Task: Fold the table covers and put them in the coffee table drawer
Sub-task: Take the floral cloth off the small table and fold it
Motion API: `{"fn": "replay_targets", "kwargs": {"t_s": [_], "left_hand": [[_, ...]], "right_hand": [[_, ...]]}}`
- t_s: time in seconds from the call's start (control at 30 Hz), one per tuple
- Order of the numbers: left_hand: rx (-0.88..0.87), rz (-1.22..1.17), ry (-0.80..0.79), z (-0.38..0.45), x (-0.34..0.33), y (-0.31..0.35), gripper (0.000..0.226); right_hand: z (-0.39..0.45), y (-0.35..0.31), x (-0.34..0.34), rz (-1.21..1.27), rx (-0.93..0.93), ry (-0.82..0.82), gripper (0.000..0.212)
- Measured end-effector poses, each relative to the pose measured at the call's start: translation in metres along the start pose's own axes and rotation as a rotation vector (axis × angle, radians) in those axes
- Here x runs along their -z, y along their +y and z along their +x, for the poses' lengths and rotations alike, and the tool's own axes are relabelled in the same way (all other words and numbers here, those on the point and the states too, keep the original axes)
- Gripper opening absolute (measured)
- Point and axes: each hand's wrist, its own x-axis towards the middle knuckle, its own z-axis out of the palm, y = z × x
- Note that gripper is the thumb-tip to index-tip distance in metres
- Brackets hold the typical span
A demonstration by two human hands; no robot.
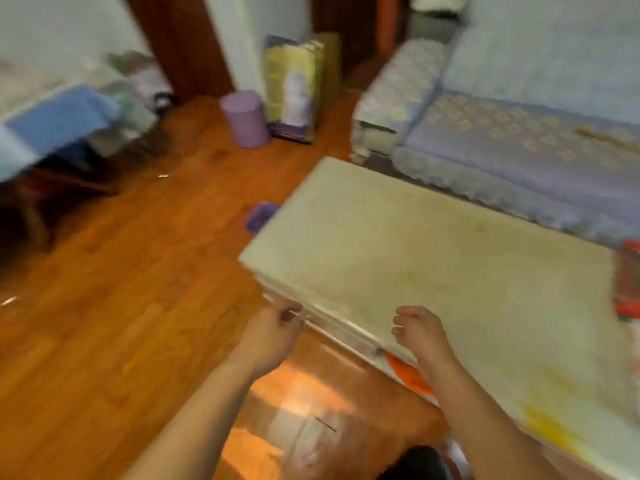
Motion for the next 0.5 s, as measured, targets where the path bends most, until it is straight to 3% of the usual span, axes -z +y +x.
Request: {"fn": "replay_targets", "kwargs": {"t_s": [0.23, 0.37, 0.5], "left_hand": [[0.306, -0.163, 0.464, -0.105, 0.235, -0.190, 0.018], [0.322, -0.367, 0.600, -0.103, 0.289, -0.247, 0.015], [0.385, -0.528, 0.603, -0.076, 0.314, -0.294, 0.011]], "right_hand": [[-0.094, -0.075, -0.251, -0.330, 0.229, -0.328, 0.016], [-0.112, -0.115, -0.342, -0.451, 0.351, -0.409, 0.017], [-0.102, -0.126, -0.415, -0.557, 0.347, -0.462, 0.013]]}}
